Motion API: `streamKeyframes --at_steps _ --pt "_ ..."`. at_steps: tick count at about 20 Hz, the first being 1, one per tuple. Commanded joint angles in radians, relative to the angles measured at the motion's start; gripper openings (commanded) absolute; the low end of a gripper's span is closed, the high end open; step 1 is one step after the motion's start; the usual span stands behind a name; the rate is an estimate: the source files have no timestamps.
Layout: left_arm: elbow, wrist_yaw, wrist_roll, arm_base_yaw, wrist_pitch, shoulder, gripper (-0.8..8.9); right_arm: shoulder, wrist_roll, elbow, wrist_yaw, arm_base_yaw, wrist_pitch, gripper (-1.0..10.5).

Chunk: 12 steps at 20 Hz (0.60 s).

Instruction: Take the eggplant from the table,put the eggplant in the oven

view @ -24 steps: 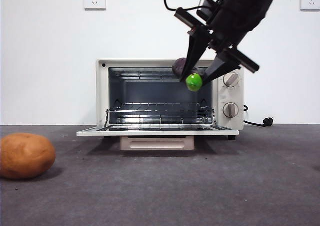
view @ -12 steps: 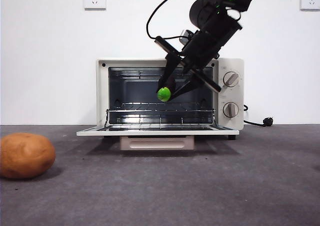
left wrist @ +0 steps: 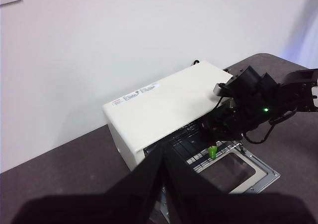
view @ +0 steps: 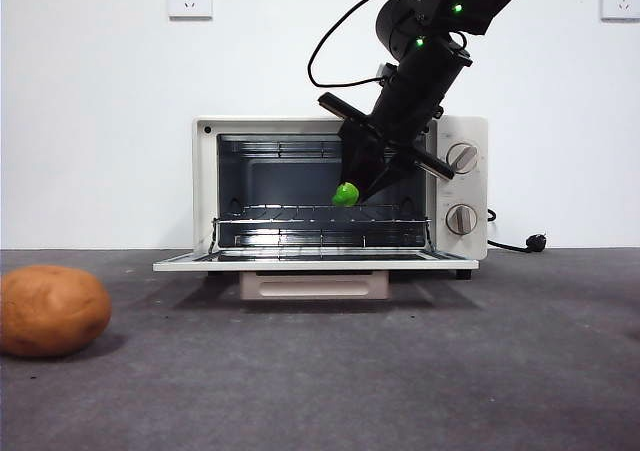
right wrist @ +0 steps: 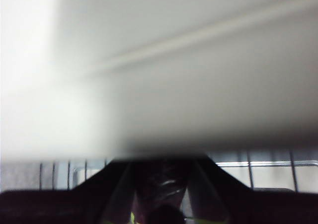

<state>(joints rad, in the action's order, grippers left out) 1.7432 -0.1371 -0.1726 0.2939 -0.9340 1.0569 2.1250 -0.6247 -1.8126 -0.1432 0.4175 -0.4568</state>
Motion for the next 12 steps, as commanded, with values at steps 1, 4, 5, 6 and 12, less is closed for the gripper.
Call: streamKeyframes --at_steps 1,4,5,6,12 --pt "0.002 0.000 -0.011 0.003 -0.005 -0.006 -0.05 0.019 0.000 -0.003 0.025 0.001 0.008 0.0" --pt "0.002 0.000 -0.011 0.003 -0.012 -0.006 -0.05 0.019 -0.001 -0.003 0.046 0.001 0.008 1.4" --pt "0.002 0.000 -0.011 0.003 -0.014 -0.006 -0.05 0.019 -0.001 -0.003 0.048 0.001 0.008 2.2" --pt "0.002 0.000 -0.011 0.003 -0.015 -0.006 -0.05 0.019 -0.002 -0.003 0.050 0.001 0.008 2.8" --pt "0.002 0.000 -0.011 0.004 -0.016 -0.006 -0.05 0.019 -0.001 -0.003 0.058 0.001 0.009 3.5"
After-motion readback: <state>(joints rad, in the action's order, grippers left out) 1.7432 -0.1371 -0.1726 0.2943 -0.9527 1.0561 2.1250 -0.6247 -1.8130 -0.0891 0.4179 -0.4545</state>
